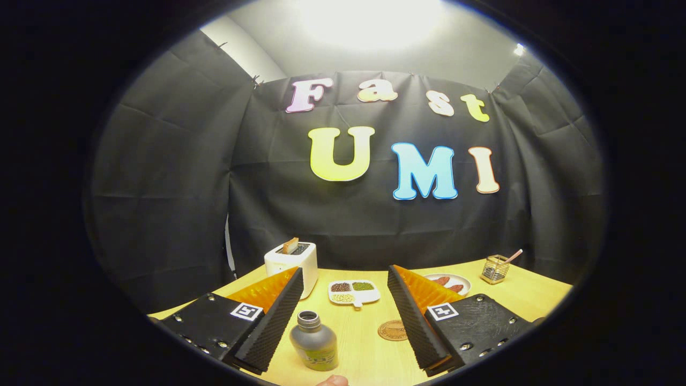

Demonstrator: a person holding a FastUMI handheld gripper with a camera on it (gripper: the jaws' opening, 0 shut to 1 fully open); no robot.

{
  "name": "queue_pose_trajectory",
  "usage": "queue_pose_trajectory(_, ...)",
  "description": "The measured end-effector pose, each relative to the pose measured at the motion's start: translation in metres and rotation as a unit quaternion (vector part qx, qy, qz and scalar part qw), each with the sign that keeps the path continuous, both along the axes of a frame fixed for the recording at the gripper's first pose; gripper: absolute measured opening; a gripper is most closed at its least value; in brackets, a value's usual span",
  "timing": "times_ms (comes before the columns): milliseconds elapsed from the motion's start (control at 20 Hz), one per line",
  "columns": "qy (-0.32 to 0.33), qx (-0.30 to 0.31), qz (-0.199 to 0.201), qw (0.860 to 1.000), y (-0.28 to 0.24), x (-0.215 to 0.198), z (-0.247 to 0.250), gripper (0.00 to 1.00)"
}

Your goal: Take the bottle from table, then pour the juice into the cup, finally place the bottle on the coaster

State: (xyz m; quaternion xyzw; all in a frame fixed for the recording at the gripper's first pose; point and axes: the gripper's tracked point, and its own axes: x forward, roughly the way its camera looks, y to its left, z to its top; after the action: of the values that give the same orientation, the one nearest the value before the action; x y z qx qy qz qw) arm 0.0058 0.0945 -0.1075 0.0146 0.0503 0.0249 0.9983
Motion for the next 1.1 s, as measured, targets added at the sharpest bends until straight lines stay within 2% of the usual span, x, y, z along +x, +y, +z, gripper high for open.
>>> queue_pose_trajectory(600,0.071,0.004,0.004,0.997,0.035,0.009,-0.076,0.96)
queue_pose_trajectory(1100,0.135,0.000,-0.001,0.991,0.045,0.006,-0.135,0.96)
